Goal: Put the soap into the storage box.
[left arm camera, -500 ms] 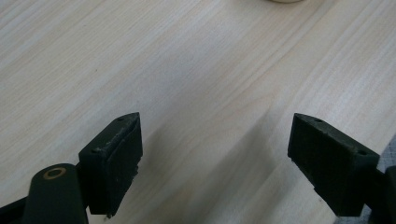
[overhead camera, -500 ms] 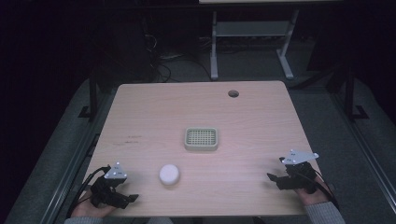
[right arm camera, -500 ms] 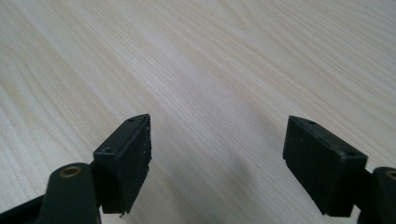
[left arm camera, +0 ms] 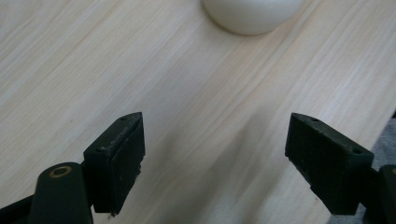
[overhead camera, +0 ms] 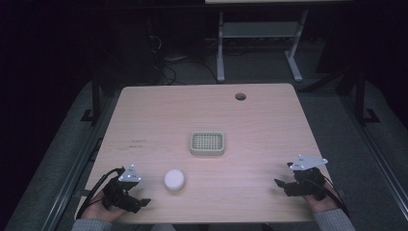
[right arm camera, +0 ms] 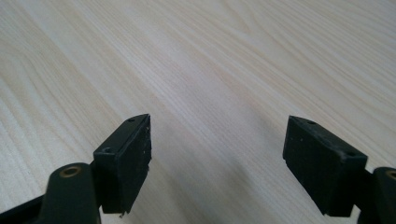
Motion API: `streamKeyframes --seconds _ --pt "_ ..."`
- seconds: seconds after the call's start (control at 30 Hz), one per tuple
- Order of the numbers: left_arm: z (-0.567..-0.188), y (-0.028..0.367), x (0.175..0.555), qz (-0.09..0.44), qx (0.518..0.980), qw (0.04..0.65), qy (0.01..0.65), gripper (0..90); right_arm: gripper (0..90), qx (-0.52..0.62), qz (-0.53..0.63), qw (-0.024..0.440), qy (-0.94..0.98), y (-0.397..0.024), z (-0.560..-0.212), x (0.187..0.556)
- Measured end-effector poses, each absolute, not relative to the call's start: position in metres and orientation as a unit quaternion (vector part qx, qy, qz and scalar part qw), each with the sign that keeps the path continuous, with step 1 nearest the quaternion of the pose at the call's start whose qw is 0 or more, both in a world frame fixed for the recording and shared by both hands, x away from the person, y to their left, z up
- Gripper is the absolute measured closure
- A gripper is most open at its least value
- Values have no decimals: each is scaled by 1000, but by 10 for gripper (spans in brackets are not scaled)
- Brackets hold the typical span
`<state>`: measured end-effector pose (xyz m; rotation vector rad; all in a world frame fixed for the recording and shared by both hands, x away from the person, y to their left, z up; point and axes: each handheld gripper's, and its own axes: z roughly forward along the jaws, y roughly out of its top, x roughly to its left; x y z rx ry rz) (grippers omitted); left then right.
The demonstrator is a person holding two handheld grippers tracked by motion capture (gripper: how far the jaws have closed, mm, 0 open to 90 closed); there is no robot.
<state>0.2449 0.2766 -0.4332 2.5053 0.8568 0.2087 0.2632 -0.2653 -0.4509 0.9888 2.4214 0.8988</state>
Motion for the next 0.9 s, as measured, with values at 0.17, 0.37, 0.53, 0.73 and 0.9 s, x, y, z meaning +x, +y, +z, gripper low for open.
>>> streamKeyframes --seconds 0.17,0.37,0.53,0.73,0.9 --pt "-426 265 251 70 923 232 298 200 231 353 317 185 861 -266 -451 262" --pt "-419 253 260 68 932 216 284 199 231 351 318 184 861 -264 -451 262" --pt "-413 241 269 60 938 207 270 198 231 346 317 186 863 -263 -450 262" --pt "-409 233 275 53 941 203 266 196 231 346 318 185 863 -263 -450 262" --pt "-405 223 279 49 944 200 258 193 231 338 314 190 867 -265 -450 263"
